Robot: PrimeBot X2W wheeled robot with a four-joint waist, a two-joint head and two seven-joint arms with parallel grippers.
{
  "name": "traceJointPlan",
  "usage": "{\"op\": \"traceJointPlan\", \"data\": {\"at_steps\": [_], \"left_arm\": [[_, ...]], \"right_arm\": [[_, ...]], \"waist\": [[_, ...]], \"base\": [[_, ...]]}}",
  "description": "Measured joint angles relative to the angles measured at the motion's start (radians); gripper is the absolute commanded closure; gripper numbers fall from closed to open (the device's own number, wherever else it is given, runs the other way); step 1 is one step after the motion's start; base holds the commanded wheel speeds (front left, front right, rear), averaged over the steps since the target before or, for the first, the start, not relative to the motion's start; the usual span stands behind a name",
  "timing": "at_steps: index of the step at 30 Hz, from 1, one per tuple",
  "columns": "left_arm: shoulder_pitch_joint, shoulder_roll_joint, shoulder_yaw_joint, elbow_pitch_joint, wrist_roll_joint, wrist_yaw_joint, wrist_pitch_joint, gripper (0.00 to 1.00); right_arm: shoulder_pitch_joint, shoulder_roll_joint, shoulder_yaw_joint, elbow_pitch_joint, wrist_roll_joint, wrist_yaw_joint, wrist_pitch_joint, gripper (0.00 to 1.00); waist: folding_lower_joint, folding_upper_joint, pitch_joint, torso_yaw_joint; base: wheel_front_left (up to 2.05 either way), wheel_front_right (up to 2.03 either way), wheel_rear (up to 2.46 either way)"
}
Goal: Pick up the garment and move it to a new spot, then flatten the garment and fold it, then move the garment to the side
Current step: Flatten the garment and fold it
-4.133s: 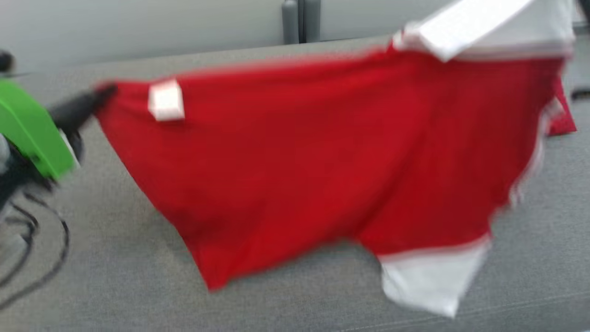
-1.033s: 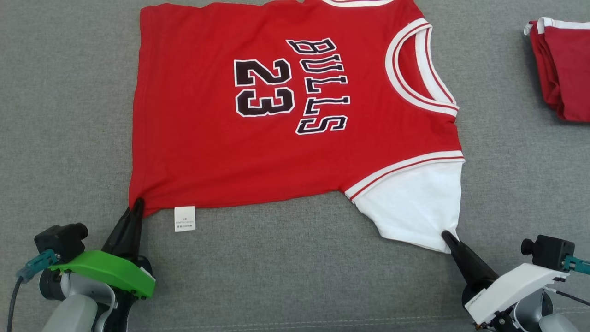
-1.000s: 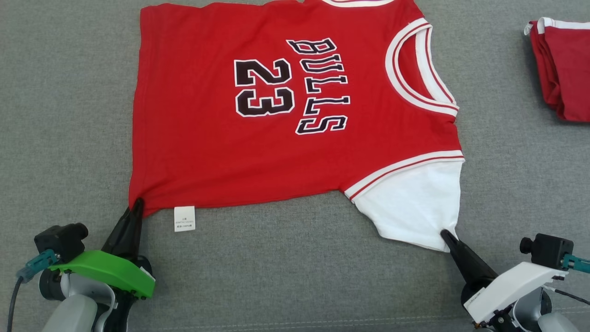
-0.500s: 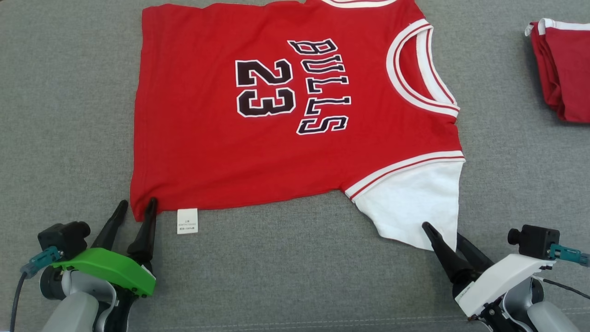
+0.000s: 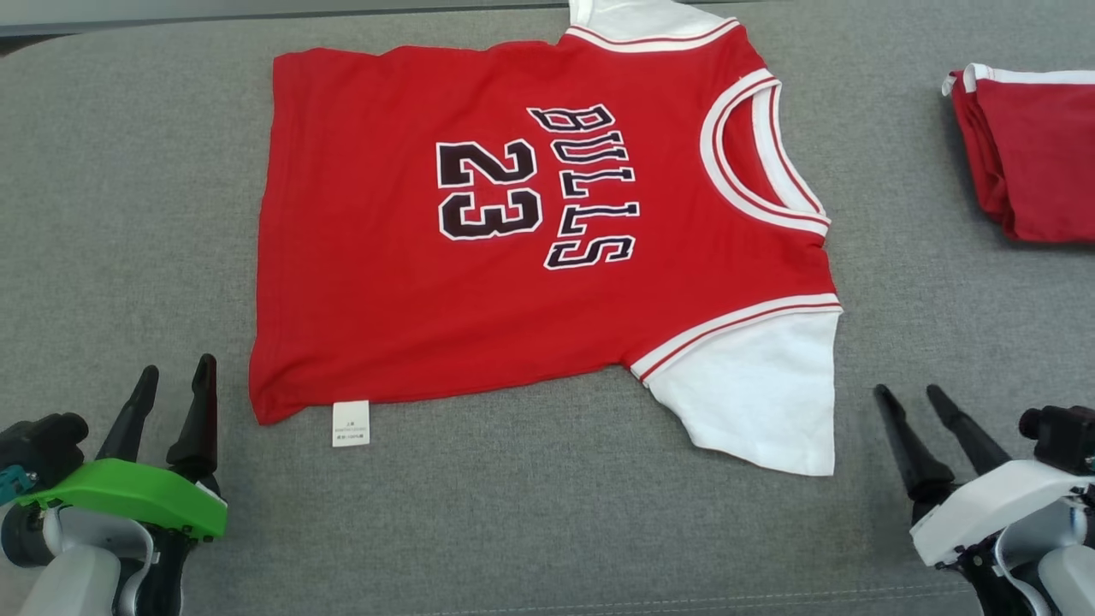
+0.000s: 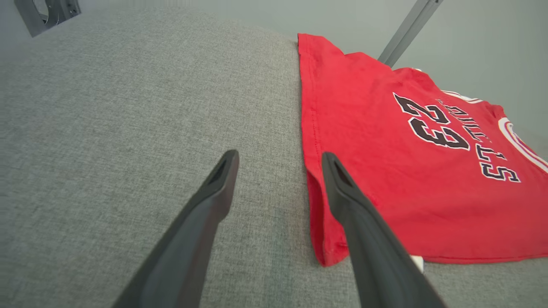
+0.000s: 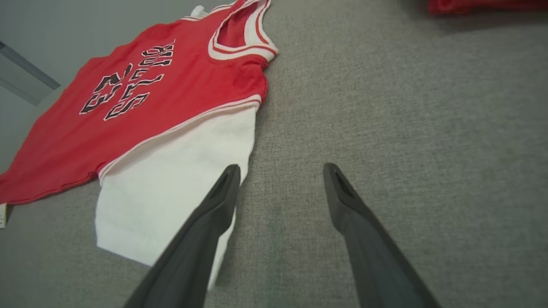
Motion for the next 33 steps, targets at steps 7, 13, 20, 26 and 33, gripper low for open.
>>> {"op": "traceJointPlan", "data": {"at_steps": [7, 13, 20, 26, 33], "left_arm": [[0.019, -0.003, 0.072, -0.062, 0.05, 0.0, -0.002, 0.0], [0.03, -0.033, 0.087, -0.135, 0.131, 0.004, -0.002, 0.0], [0.12, -0.055, 0.098, -0.169, 0.182, 0.016, -0.002, 0.0], [0.177, -0.065, 0.095, -0.19, 0.218, 0.016, -0.002, 0.0], [0.228, -0.074, 0.091, -0.213, 0.234, 0.016, -0.002, 0.0]], "right_arm": [[-0.003, -0.052, -0.056, -0.027, -0.104, -0.062, -0.096, 0.0], [-0.003, -0.058, -0.069, -0.036, -0.16, -0.098, -0.138, 0.0], [-0.002, -0.064, -0.084, -0.044, -0.224, -0.119, -0.157, 0.0], [0.018, -0.03, -0.092, -0.046, -0.245, -0.13, -0.165, 0.0], [0.047, 0.011, -0.076, -0.047, -0.264, -0.133, -0.165, 0.0]], "waist": [[0.0, 0.0, -0.054, 0.0], [0.0, 0.0, -0.105, 0.011], [0.0, 0.0, -0.158, 0.036], [0.0, 0.0, -0.2, 0.051], [0.0, 0.0, -0.228, 0.061]], "base": [[0.0, 0.0, 0.0], [0.0, 0.0, 0.0], [0.0, 0.0, 0.0], [0.0, 0.0, 0.0], [0.0, 0.0, 0.0]]}}
